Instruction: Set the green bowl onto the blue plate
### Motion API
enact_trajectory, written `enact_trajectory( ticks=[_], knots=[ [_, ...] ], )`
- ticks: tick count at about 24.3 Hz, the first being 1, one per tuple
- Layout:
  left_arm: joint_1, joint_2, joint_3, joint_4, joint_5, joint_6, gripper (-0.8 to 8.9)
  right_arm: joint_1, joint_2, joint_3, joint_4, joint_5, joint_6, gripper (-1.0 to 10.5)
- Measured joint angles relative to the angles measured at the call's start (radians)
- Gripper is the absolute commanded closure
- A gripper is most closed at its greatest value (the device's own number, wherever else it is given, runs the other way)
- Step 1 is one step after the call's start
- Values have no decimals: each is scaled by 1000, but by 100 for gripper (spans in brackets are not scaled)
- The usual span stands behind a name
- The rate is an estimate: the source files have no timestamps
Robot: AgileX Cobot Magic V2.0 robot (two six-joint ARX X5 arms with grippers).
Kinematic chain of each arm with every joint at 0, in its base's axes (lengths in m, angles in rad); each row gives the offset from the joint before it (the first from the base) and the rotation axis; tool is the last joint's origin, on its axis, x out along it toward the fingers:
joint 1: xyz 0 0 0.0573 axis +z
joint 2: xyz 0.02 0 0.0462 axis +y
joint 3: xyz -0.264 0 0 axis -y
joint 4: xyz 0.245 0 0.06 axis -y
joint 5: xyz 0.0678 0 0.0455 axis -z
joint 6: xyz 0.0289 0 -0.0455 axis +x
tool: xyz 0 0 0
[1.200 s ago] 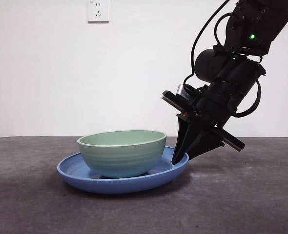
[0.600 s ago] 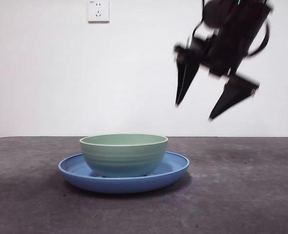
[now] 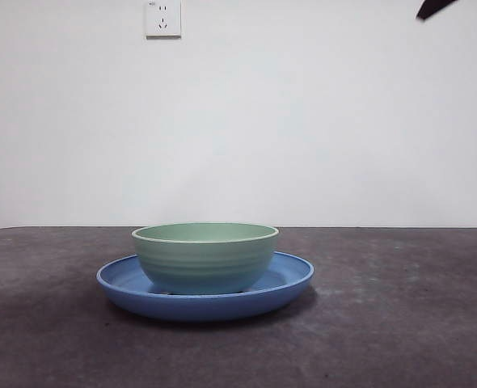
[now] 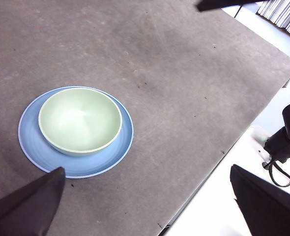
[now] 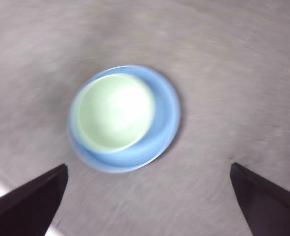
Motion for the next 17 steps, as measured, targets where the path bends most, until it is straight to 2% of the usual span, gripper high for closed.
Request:
enact_trajectory(
  ticks=[4,6,12,17],
  knots=[
    [0,0,0,0,0,0,252,125,-195,-166,6,75,2,331],
    [0,0,0,0,0,0,252,159,-298,-253,27,78,6,331],
    [0,0,0,0,0,0,252,172,-522,-437,29,77,13,331],
    [0,0,0,0,0,0,263,172,-565,-452,34,68,21,331]
  ],
)
